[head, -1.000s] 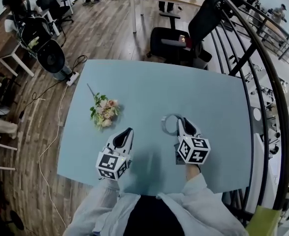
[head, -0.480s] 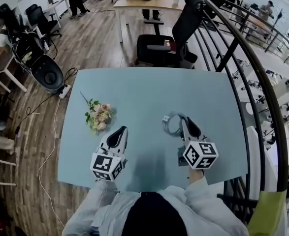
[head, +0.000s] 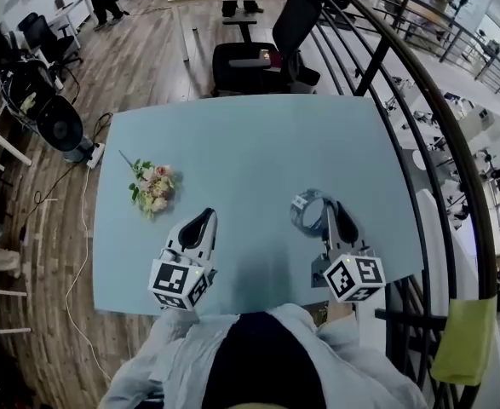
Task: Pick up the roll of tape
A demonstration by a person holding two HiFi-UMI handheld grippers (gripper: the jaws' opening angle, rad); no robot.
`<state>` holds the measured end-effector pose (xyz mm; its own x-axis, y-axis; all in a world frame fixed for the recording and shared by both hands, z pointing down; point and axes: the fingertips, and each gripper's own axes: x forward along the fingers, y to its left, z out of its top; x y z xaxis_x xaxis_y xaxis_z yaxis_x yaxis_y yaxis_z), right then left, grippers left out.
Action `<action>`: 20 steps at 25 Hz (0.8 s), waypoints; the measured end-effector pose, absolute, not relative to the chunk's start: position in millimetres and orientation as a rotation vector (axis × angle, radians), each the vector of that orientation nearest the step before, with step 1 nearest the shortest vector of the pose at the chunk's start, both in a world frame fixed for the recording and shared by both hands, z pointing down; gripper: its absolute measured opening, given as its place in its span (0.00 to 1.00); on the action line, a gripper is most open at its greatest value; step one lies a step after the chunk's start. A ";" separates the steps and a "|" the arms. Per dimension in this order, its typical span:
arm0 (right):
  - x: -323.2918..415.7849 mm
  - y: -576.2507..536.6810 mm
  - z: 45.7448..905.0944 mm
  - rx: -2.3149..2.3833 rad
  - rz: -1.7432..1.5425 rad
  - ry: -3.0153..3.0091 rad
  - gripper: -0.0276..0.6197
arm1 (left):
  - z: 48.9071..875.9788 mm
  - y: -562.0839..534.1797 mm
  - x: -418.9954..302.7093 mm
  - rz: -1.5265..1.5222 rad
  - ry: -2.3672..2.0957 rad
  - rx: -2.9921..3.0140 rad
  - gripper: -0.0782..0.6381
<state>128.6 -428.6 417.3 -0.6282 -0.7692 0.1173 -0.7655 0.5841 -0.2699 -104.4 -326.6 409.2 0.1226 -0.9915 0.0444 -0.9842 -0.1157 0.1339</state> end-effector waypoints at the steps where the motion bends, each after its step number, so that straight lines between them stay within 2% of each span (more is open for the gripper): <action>1: 132.2 -426.2 419.9 -1.367 -0.459 2.782 0.16 | 409.8 -326.0 -102.6 -0.082 -1.993 2.256 0.15; 20: 139.7 -424.1 451.2 -1.492 -0.499 2.789 0.16 | 430.6 -331.9 -96.8 -0.044 -1.958 2.243 0.15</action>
<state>139.7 -424.1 451.2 -0.5646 -0.8013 0.1978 -0.8202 0.5179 -0.2428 -96.8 -331.9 430.6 0.1405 -0.9864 0.0854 -0.9816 -0.1275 0.1423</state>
